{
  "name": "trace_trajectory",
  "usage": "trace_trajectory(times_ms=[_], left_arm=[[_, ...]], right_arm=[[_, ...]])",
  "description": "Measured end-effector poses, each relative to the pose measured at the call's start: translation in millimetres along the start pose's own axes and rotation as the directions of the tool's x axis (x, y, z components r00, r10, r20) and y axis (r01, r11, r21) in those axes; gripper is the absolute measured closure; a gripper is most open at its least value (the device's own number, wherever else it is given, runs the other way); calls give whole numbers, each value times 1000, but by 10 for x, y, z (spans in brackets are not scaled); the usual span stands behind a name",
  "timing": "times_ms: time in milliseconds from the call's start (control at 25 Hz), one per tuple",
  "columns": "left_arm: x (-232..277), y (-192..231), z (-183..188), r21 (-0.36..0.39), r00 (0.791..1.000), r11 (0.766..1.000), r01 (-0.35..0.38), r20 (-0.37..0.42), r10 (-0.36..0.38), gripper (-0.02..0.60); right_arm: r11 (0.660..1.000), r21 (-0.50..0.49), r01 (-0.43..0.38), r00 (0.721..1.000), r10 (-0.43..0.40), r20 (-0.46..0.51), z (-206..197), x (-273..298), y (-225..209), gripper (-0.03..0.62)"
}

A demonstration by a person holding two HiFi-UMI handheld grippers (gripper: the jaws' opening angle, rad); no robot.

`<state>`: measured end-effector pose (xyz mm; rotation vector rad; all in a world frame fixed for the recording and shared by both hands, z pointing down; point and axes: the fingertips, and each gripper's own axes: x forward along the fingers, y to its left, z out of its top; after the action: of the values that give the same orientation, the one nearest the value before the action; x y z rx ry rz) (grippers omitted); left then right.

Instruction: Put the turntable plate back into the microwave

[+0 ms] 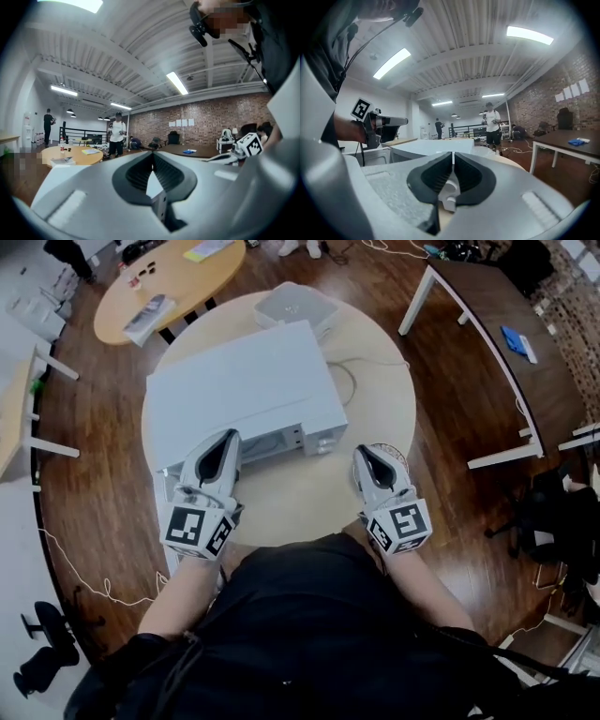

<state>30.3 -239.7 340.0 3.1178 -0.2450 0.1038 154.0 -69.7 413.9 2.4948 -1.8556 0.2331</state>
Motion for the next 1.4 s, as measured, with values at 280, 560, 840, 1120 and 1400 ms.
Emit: trace_trajectory(times_ms=[280, 560, 840, 1120, 1400], left_arm=[[396, -559, -49, 16, 987, 987, 161, -27, -161, 575], [684, -1082, -43, 35, 954, 954, 299, -38, -297, 574], [933, -1576, -102, 44, 913, 913, 405, -62, -402, 574], [1086, -1973, -166, 54, 884, 884, 464, -87, -459, 574], [1147, -2086, -491, 135, 845, 837, 530, -171, -507, 574]], right_arm=[[990, 20, 142, 990, -142, -2, -108, -520, -375, 592], [960, 54, 276, 961, -276, -18, -272, -1045, -640, 592], [928, 70, 367, 930, -366, -24, -335, -1439, -861, 592], [914, 93, 395, 919, -390, -63, -553, -1586, -977, 592], [927, 58, 370, 928, -365, -78, -692, -1485, -1013, 592]])
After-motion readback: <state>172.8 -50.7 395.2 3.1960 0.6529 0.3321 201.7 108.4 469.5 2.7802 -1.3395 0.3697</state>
